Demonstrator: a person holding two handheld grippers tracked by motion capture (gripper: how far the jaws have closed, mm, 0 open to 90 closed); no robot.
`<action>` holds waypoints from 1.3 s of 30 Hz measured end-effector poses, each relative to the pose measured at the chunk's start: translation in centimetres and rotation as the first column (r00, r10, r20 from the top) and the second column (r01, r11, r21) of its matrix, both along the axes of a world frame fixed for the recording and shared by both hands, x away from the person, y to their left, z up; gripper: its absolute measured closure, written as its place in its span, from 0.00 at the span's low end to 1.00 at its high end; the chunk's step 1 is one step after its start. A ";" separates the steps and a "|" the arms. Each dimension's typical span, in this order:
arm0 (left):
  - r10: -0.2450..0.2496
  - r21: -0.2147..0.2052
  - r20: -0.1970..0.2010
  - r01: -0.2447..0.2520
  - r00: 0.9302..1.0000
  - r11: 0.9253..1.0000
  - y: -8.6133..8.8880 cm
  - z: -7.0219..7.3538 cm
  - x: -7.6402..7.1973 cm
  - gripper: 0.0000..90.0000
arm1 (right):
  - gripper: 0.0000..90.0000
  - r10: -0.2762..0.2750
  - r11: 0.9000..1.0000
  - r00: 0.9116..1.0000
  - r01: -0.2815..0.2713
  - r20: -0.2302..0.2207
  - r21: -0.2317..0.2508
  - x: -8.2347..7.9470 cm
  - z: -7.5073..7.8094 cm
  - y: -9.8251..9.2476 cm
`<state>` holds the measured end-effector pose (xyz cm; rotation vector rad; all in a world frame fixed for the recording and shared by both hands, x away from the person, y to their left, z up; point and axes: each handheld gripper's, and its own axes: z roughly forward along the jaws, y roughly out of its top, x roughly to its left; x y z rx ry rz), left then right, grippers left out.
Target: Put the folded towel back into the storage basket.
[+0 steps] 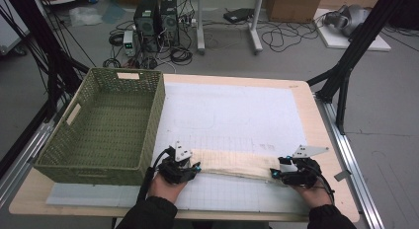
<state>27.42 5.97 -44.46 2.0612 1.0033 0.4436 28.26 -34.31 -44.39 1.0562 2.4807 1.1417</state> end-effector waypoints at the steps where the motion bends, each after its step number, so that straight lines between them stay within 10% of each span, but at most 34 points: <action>1: -0.001 -0.008 -0.009 0.001 1.000 1.000 0.1 0.0 0.0 0.64 | 0.45 0.004 1.000 1.000 -0.004 -0.005 -0.004 0.1 -0.1 0.1; 13: 0.033 0.026 0.001 -0.033 0.999 0.999 0.0 0.3 -0.8 0.90 | 0.81 0.113 0.993 0.993 -0.112 -0.033 0.018 1.4 0.1 0.6; 21: 0.078 0.057 0.010 -0.078 0.997 0.995 1.0 0.6 -2.1 0.90 | 0.81 0.140 0.990 0.990 -0.140 -0.029 0.013 3.5 0.0 2.2; 27: 0.078 0.020 0.042 -0.079 0.996 0.997 1.3 1.3 -2.4 0.76 | 0.63 0.079 0.996 0.996 -0.080 0.035 0.029 2.7 1.0 1.7; 32: 0.075 -0.002 0.071 -0.075 0.995 0.997 1.3 2.2 -2.4 0.70 | 0.64 0.065 0.998 0.992 -0.067 0.104 0.015 2.0 2.1 2.2; 39: 0.025 0.022 0.052 -0.026 0.998 0.999 0.5 1.7 -1.3 0.78 | 0.73 0.102 0.995 0.992 -0.100 0.078 -0.023 1.7 1.6 2.5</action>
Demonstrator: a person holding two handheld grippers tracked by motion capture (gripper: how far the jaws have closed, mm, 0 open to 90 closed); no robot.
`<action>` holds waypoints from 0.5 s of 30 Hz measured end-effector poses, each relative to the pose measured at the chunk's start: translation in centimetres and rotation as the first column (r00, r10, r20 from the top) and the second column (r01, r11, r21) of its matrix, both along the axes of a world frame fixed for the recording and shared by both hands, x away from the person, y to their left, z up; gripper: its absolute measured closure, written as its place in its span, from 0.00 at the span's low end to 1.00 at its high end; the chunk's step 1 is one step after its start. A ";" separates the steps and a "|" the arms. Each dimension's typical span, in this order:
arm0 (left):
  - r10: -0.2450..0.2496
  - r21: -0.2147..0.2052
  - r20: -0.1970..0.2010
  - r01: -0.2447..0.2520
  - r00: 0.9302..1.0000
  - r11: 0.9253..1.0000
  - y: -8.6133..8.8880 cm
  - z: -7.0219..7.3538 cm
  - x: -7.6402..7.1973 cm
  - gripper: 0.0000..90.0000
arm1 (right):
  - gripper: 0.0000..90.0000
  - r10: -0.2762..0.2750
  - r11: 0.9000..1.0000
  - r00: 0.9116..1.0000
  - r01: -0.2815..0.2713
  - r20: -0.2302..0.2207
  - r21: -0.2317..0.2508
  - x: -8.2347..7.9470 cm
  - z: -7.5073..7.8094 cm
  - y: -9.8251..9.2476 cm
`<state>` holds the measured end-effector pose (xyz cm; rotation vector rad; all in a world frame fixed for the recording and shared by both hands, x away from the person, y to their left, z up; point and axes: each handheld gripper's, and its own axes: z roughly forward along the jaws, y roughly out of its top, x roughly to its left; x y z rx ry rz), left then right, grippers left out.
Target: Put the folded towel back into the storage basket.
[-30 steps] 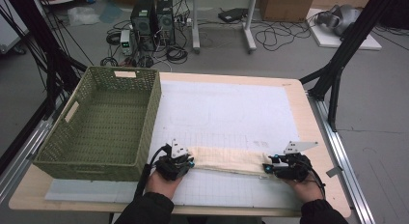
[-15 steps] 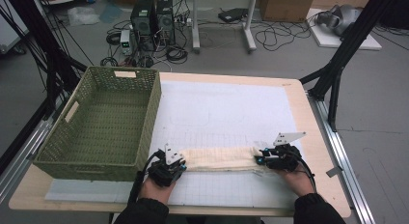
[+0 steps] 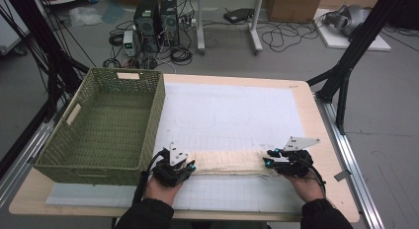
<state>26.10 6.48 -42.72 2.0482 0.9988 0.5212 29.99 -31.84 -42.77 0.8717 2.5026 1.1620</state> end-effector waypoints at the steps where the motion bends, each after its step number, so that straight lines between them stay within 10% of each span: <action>1: -0.005 0.008 -0.011 0.005 1.000 1.000 -0.1 -0.2 0.2 0.82 | 0.76 0.008 1.000 1.000 -0.009 -0.017 -0.007 -0.1 -0.2 0.0; 8: -0.014 0.036 -0.052 0.016 0.999 0.999 0.1 -1.2 0.6 0.84 | 0.80 0.036 0.999 0.997 -0.037 -0.066 -0.017 -0.8 -1.2 -0.6; 15: -0.152 0.011 0.022 0.152 0.988 0.988 -1.4 0.4 0.8 0.74 | 0.66 0.001 1.000 0.999 0.000 -0.041 0.019 -1.2 -0.7 -0.9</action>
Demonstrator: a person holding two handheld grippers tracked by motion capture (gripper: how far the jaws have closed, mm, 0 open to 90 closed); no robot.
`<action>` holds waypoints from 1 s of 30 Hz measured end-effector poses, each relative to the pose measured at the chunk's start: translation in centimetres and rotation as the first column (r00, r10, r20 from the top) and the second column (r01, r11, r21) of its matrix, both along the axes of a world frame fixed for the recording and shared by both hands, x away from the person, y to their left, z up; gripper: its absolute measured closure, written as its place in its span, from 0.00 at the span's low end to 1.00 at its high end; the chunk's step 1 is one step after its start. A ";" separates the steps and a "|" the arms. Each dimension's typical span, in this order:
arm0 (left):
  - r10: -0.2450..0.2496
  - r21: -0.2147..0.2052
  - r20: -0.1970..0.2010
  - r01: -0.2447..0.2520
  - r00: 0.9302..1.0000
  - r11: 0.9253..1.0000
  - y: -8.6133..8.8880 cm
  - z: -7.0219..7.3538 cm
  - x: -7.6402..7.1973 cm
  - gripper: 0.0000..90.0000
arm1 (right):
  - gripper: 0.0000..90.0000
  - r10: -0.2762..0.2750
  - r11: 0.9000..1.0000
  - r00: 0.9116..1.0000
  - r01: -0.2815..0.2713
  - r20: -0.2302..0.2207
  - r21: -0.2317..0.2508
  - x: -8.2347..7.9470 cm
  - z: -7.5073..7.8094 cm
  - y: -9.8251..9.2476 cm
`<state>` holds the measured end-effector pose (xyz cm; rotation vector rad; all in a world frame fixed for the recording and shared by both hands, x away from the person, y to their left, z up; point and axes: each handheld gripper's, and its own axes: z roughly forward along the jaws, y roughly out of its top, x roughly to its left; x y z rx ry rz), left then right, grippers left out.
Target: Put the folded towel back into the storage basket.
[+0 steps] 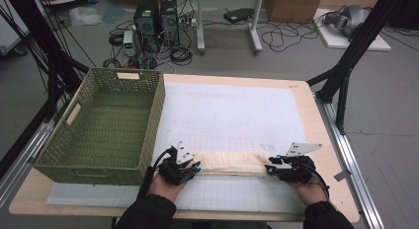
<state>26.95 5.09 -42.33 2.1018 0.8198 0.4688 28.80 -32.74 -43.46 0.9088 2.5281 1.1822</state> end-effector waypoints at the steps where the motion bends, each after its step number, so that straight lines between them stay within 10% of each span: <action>1: -0.023 -0.009 0.001 0.023 1.000 1.000 -0.3 0.2 0.3 0.72 | 0.64 -0.003 1.000 1.000 0.003 0.008 0.003 0.0 0.1 -0.1; 6: -0.155 -0.018 -0.001 0.155 0.988 0.988 -2.7 1.2 2.2 0.66 | 0.62 -0.026 0.999 1.000 0.026 0.017 0.033 0.1 0.2 -0.3; 16: -0.350 -0.013 -0.043 0.350 0.936 0.937 -7.3 1.2 4.9 0.54 | 0.62 -0.022 1.000 1.000 0.022 -0.020 0.002 0.4 -0.7 -0.1; 23: -0.399 0.021 -0.123 0.405 0.909 0.914 -9.1 0.4 6.4 0.49 | 0.61 -0.024 1.000 0.999 0.024 -0.037 0.004 0.6 -1.0 0.0; 30: -0.389 0.080 -0.203 0.411 0.899 0.908 -10.0 -0.8 6.5 0.46 | 0.60 -0.022 1.000 0.999 0.022 -0.040 0.002 0.7 -1.1 -0.1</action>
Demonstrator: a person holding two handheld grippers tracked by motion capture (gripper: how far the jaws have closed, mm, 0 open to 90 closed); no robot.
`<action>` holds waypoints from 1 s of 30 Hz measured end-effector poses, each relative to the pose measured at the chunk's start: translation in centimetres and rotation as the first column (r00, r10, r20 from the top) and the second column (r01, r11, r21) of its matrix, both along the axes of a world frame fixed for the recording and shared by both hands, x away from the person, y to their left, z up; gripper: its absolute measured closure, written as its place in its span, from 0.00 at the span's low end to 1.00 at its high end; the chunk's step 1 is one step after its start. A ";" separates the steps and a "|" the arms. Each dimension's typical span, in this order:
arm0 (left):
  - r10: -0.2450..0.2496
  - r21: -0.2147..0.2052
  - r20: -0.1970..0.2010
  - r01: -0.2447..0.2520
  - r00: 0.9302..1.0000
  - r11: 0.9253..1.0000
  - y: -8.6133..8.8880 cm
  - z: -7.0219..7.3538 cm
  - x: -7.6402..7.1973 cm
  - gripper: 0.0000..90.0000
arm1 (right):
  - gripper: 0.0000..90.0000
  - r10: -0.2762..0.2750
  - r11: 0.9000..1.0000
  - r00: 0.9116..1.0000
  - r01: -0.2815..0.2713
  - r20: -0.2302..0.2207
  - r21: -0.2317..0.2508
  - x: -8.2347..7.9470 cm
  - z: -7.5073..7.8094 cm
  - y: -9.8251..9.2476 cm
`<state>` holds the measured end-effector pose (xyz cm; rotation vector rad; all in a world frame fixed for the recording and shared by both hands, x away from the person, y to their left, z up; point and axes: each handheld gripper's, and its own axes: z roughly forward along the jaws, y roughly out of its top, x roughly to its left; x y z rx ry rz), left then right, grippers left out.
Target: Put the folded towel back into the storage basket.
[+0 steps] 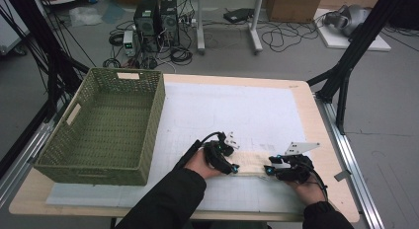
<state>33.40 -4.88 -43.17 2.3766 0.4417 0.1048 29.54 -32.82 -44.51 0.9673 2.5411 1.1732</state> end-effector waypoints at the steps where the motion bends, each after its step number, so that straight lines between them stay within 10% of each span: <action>1: -0.010 0.010 -0.001 0.010 1.000 1.000 0.0 0.1 0.0 0.46 | 0.60 0.000 1.000 1.000 0.000 -0.003 -0.001 0.0 0.0 0.0; 21: -0.042 0.036 0.011 0.041 0.999 0.998 0.2 0.1 -0.1 0.35 | 0.57 0.000 1.000 1.000 0.000 0.003 -0.005 0.0 0.0 0.1; 30: -0.103 0.127 -0.007 0.103 0.995 0.987 -1.4 0.5 0.1 0.31 | 0.56 -0.002 1.000 1.000 0.002 -0.001 -0.002 0.1 -0.1 0.1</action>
